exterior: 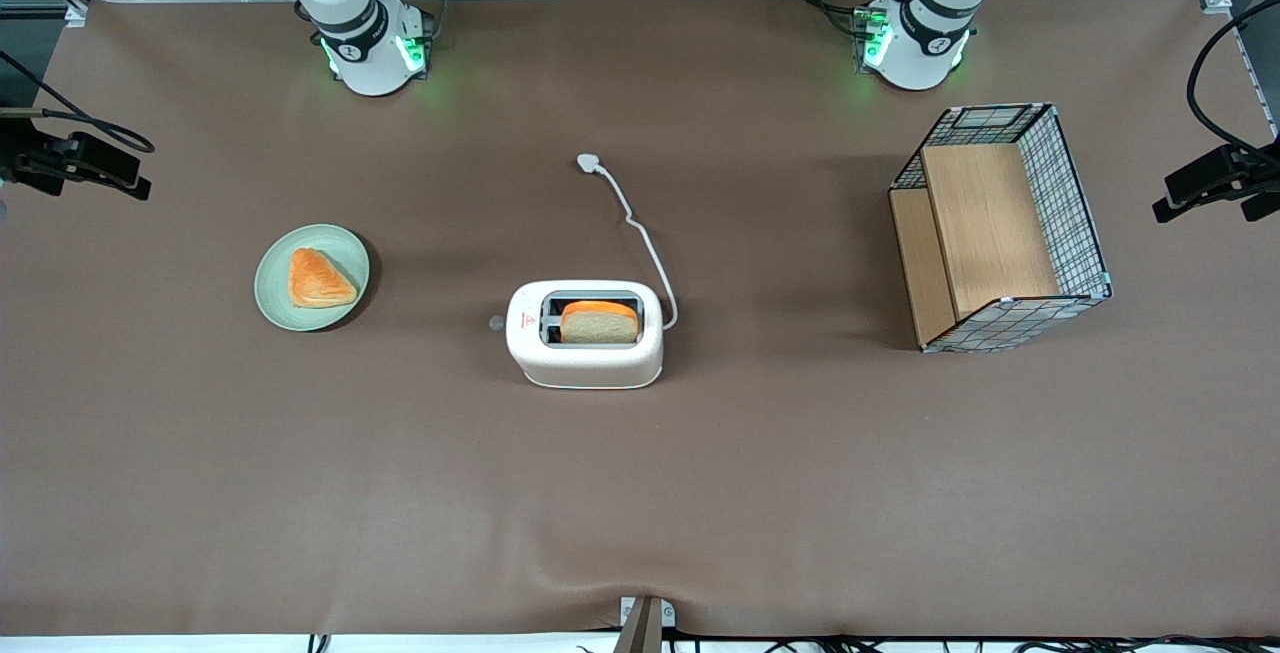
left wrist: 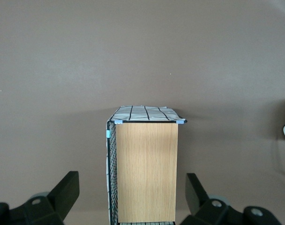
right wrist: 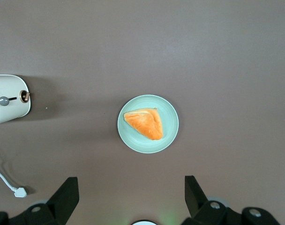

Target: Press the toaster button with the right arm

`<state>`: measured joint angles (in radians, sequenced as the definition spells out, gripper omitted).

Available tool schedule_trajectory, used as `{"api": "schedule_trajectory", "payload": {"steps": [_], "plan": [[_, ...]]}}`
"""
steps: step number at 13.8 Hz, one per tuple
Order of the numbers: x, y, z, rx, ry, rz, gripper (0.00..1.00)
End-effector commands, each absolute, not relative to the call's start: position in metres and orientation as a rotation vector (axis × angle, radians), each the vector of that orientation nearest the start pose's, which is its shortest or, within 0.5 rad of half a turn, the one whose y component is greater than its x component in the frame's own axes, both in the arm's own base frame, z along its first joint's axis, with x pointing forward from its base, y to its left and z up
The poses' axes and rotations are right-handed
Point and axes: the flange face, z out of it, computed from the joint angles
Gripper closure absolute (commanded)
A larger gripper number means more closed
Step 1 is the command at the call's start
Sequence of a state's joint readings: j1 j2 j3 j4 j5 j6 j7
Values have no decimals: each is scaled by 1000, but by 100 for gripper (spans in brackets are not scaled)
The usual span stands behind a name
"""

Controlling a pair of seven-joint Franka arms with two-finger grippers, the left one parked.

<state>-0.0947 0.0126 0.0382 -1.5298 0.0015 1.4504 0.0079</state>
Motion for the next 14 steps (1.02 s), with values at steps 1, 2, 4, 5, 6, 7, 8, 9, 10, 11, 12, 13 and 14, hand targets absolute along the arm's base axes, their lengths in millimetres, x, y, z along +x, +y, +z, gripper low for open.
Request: {"api": "schedule_trajectory", "payload": {"steps": [1, 2, 4, 5, 6, 7, 8, 9, 10, 11, 12, 13, 14], "plan": [[547, -31, 630, -3128, 79, 146, 0], [547, -32, 631, -3129, 83, 144, 0], [547, -27, 631, -3129, 69, 144, 0], [548, -24, 630, -3129, 64, 146, 0], [548, -19, 630, -3130, 50, 146, 0], [548, -18, 631, -3130, 47, 144, 0], [548, -19, 631, -3129, 49, 139, 0], [549, -17, 631, -3129, 45, 137, 0], [549, -17, 631, -3129, 45, 137, 0], [549, -18, 631, -3129, 47, 134, 0], [549, -18, 631, -3129, 45, 132, 0], [549, -19, 630, -3129, 47, 134, 0], [550, -18, 629, -3129, 45, 139, 0]]}}
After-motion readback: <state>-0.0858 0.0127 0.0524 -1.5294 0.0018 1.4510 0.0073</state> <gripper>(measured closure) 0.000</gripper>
